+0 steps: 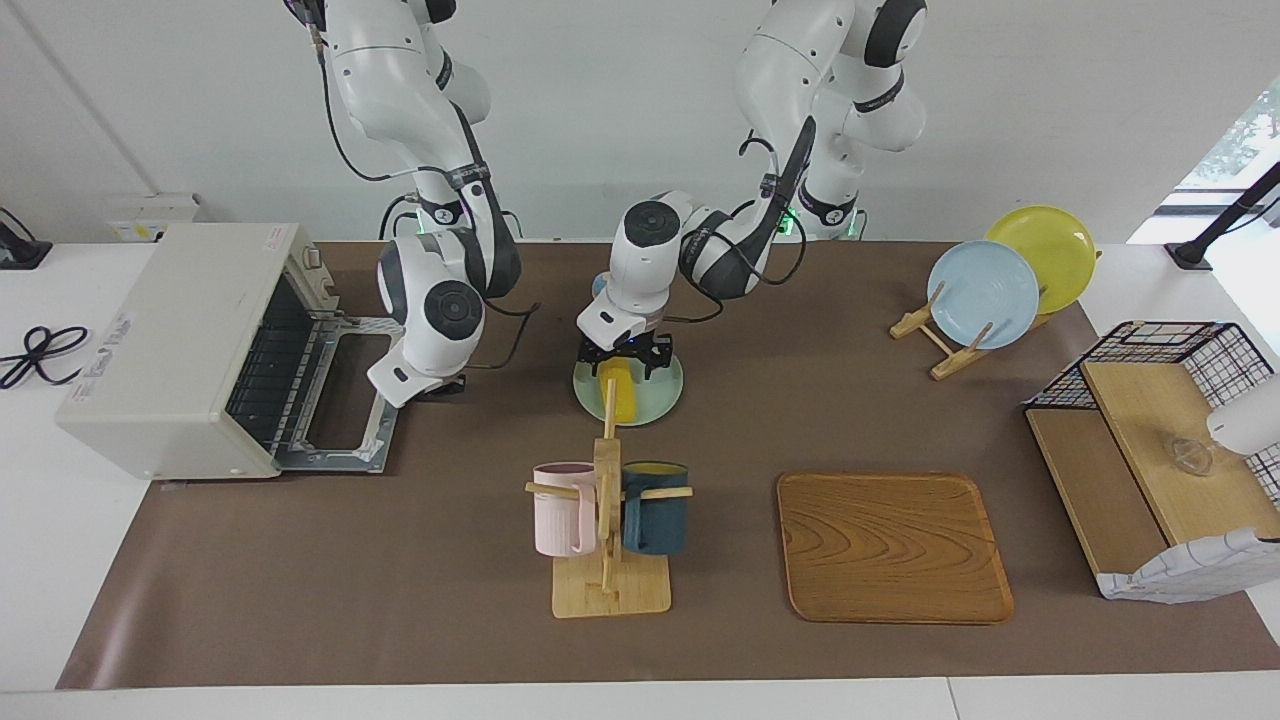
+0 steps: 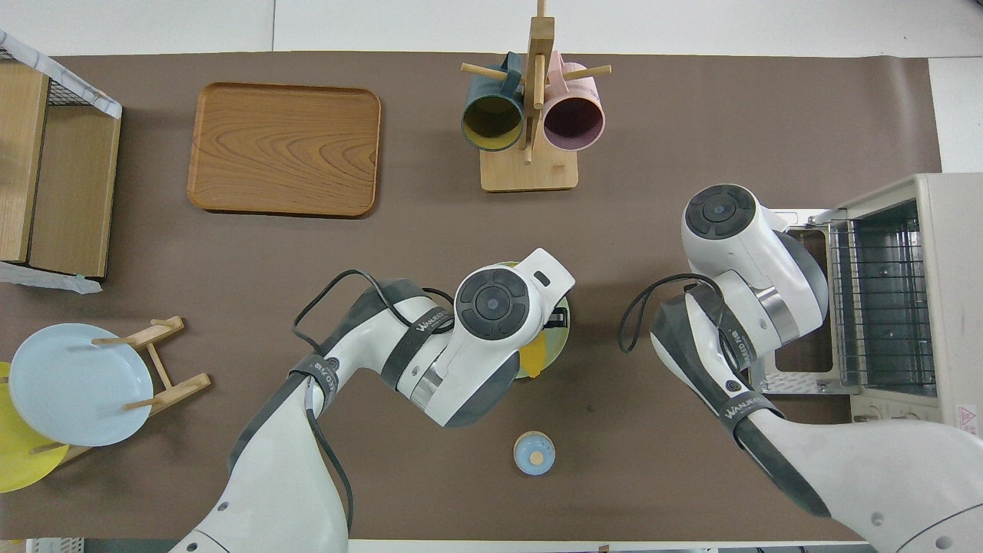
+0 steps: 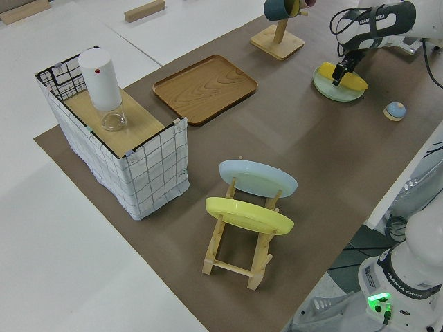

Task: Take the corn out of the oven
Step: 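Carry the corn onto the wooden tray with the left gripper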

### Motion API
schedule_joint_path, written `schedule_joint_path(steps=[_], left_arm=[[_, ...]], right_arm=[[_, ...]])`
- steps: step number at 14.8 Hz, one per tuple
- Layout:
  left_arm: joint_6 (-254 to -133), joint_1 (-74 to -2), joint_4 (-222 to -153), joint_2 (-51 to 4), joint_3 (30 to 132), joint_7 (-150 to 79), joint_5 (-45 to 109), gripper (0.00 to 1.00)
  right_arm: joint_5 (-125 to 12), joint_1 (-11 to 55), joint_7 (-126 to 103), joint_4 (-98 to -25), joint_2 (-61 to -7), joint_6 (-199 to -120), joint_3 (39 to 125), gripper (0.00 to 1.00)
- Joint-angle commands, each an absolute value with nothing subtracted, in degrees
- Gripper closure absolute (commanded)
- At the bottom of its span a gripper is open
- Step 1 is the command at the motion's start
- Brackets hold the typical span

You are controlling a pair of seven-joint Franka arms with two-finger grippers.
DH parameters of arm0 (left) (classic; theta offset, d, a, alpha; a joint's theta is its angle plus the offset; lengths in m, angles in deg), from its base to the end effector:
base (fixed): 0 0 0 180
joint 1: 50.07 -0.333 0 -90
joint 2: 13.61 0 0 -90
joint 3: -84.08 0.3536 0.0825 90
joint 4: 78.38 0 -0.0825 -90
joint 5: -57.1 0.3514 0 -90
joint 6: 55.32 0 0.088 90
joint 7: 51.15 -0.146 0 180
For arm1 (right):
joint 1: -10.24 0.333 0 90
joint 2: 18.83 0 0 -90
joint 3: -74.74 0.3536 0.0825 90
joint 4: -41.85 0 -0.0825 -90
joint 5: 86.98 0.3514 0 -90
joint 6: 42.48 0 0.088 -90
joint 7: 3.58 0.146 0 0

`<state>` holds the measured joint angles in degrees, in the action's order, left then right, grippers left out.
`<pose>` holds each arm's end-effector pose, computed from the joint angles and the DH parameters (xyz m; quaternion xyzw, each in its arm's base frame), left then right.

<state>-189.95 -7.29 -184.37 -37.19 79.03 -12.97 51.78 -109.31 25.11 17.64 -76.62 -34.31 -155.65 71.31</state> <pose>0.4309 -0.4748 0.3273 0.9965 -0.0485 -0.0029 0.0682 0.5169 0.0667 0.3058 0.9692 0.0241 -0.1226 0.2123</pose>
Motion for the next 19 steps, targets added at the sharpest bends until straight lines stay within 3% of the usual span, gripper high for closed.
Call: schedule_joint_path(steps=[1, 2, 3, 9, 14, 19], left_arm=[[-191.3, -6.4, -185.3, -36.9, 79.9, -12.3, 52.0, 0.79], [-191.2, -6.4, -185.3, -36.9, 79.9, -12.3, 52.0, 0.95], [-191.1, -6.4, -185.3, -36.9, 79.9, -12.2, 52.0, 1.00], [-183.8, -9.5, -182.9, -33.5, 80.2, -12.9, 52.0, 1.00], [-172.8, -21.0, -174.5, -32.2, 80.2, -21.2, 52.1, 1.00], [-170.6, -31.9, -168.0, -34.9, 80.2, -29.0, 52.3, 1.00]], right_arm=[[-111.8, 24.0, 14.2, -78.2, -31.2, -154.1, 71.8, 1.00], [-112.8, 23.9, 13.8, -78.1, -31.1, -154.0, 71.8, 1.00], [-113.4, 23.9, 13.3, -78.0, -30.9, -153.7, 71.8, 1.00], [-113.8, 19.8, 2.7, -77.1, -24.6, -148.5, 71.7, 1.00], [-115.6, 14.5, -5.9, -75.1, -20.7, -146.0, 71.6, 1.00], [-114.8, 11.0, -10.6, -74.4, -18.1, -144.7, 71.6, 1.00]])
